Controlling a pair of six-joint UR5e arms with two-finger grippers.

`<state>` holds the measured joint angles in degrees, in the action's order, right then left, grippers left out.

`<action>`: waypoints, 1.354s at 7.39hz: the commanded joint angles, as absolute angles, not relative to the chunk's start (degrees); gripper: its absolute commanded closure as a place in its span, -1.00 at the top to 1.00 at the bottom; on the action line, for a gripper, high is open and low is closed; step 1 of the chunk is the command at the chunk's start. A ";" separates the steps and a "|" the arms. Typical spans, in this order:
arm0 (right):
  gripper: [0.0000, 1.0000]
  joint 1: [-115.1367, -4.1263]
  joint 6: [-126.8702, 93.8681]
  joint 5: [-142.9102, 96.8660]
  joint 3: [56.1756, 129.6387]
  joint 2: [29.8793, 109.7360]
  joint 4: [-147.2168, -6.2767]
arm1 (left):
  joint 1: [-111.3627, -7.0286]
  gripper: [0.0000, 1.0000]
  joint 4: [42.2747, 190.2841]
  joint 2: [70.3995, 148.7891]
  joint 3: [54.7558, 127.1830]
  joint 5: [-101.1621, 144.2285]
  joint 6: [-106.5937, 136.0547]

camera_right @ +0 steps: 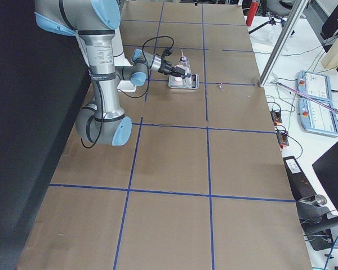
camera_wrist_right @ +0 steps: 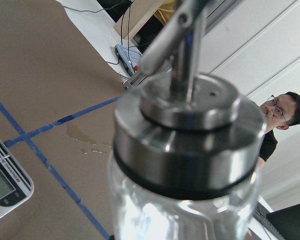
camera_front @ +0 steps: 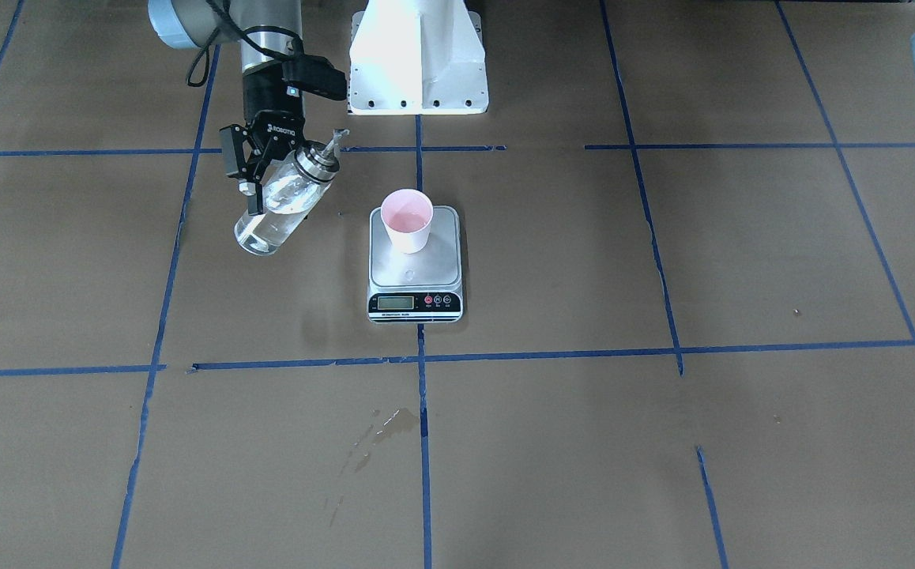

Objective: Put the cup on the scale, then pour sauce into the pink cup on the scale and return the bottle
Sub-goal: 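Carry the dispenser with the right gripper toward the pink cup and tilt it, then hold the tilted dispenser spout over the pink cup to pour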

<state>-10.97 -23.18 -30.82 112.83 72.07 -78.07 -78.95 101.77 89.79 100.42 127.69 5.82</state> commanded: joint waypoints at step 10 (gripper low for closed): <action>-1.00 -10.72 -1.00 -15.93 107.41 65.39 -108.28 | -80.16 1.00 102.83 90.62 98.26 128.23 5.45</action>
<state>-10.69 -4.29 -18.16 108.35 65.29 -108.22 -80.15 102.87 90.59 98.28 128.23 5.40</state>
